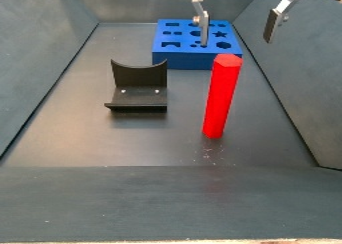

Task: Pick up the hexagon object. Move up. Move to above the board. Insert the hexagon object.
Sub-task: Pick up the hexagon object.

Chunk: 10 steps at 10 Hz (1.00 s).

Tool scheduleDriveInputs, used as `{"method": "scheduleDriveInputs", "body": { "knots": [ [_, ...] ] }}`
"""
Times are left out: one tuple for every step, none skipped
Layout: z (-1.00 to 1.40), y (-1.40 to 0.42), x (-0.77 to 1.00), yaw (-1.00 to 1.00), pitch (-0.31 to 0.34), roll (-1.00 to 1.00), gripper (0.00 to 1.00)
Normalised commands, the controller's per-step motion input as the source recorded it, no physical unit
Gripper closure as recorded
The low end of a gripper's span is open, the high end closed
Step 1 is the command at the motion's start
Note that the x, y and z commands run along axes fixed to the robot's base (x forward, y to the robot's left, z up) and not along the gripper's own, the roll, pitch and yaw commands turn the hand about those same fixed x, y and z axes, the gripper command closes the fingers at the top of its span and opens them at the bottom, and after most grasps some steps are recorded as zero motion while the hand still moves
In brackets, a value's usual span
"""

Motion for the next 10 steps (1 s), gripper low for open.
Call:
{"method": "scheduleDriveInputs", "body": {
  "knots": [
    [-0.82, 0.51, 0.0, 0.03, -0.164, -0.06, 0.0],
    [-0.79, 0.5, 0.0, 0.02, -0.18, -0.07, 0.0],
    [0.0, 0.0, 0.0, 0.0, 0.0, -0.01, 0.0],
    [-0.22, -0.08, 0.0, 0.0, -0.089, 0.0, 0.0],
    [-0.86, 0.0, 0.0, 0.0, -0.194, 0.02, 0.0],
    [-0.91, 0.18, 0.0, 0.0, -0.153, 0.0, 0.0],
    [-0.12, 0.1, 0.0, 0.0, -0.179, -0.18, 0.0],
    [0.0, 0.03, 0.0, 0.0, 0.0, 0.0, 0.0],
    [-0.06, 0.37, 0.0, 0.05, -0.003, -0.14, 0.0],
    [-0.11, 0.29, 0.0, 0.11, -0.021, -0.12, 0.0]
  ]
}}
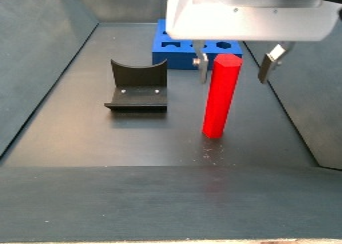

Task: Pick up the hexagon object. Move up. Move to above the board. Insert the hexagon object.
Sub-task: Pick up the hexagon object.

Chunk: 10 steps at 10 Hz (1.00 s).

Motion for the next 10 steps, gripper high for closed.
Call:
{"method": "scheduleDriveInputs", "body": {
  "knots": [
    [0.0, 0.07, 0.0, 0.0, 0.0, 0.0, 0.0],
    [-0.36, -0.16, 0.0, 0.0, -0.06, 0.02, 0.0],
    [-0.38, -0.19, 0.0, 0.0, -0.083, 0.0, 0.0],
    [-0.1, -0.07, 0.0, 0.0, -0.031, 0.01, 0.0],
    [0.0, 0.0, 0.0, 0.0, 0.0, 0.0, 0.0],
    [0.0, 0.0, 0.0, 0.0, 0.0, 0.0, 1.0],
    [0.0, 0.0, 0.0, 0.0, 0.0, 0.0, 1.0],
    [0.0, 0.0, 0.0, 0.0, 0.0, 0.0, 1.0],
    [0.0, 0.0, 0.0, 0.0, 0.0, 0.0, 1.0],
    [0.0, 0.0, 0.0, 0.0, 0.0, 0.0, 1.0]
  ]
}}
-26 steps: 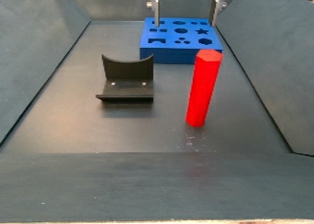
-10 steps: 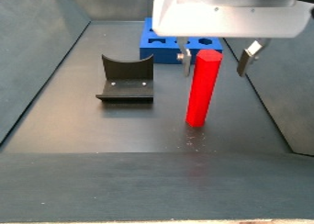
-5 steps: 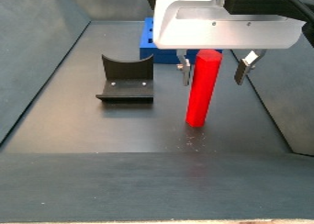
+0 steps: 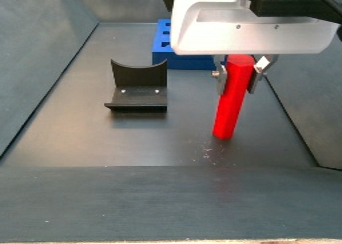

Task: Pick up the hexagon object. Move up. Move to above the board. Insert the hexagon object.
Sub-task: Pick up the hexagon object, then move up.

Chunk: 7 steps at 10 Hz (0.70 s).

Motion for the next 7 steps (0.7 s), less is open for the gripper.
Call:
{"method": "scheduleDriveInputs", "body": {
  "knots": [
    [0.0, 0.0, 0.0, 0.0, 0.0, 0.0, 1.0],
    [0.0, 0.0, 0.0, 0.0, 0.0, 0.0, 1.0],
    [0.0, 0.0, 0.0, 0.0, 0.0, 0.0, 1.0],
    [0.0, 0.0, 0.0, 0.0, 0.0, 0.0, 1.0],
    [0.0, 0.0, 0.0, 0.0, 0.0, 0.0, 1.0],
    [0.0, 0.0, 0.0, 0.0, 0.0, 0.0, 1.0],
    [0.83, 0.0, 0.0, 0.0, 0.0, 0.0, 1.0]
  ]
}}
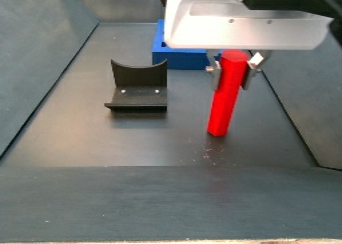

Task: Pick up the hexagon object. Move up. Move to above the board. Insert the hexagon object.
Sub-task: Move up, then move to above the board.

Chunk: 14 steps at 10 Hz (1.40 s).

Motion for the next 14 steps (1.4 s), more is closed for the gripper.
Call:
{"method": "scheduleDriveInputs", "body": {
  "knots": [
    [0.84, 0.09, -0.07, 0.03, 0.007, 0.0, 1.0],
    [0.74, 0.06, -0.09, 0.02, 0.02, 0.0, 1.0],
    [0.56, 0.03, -0.06, 0.0, 0.024, 0.01, 1.0],
    [0.39, 0.02, -0.04, -0.01, 0.035, 0.01, 1.0],
    [0.22, 0.02, -0.03, -0.01, 0.046, 0.02, 1.0],
    [1.0, -0.01, -0.06, -0.36, -0.131, -0.38, 1.0],
    [1.0, -0.01, -0.07, -0.34, -0.117, -0.38, 1.0],
    [1.0, 0.0, -0.07, -0.26, -0.106, -0.37, 1.0],
    [1.0, 0.01, -0.06, -0.19, -0.088, -0.33, 1.0],
    [1.0, 0.01, -0.05, -0.12, -0.043, -0.25, 1.0],
    [1.0, 0.02, -0.04, -0.08, -0.012, -0.2, 1.0],
    [1.0, 0.03, -0.03, -0.07, 0.007, -0.18, 1.0],
    [1.0, 0.04, -0.02, -0.06, 0.022, -0.17, 1.0],
    [0.78, 0.04, -0.01, -0.06, 0.038, -0.15, 1.0]
  ]
}}
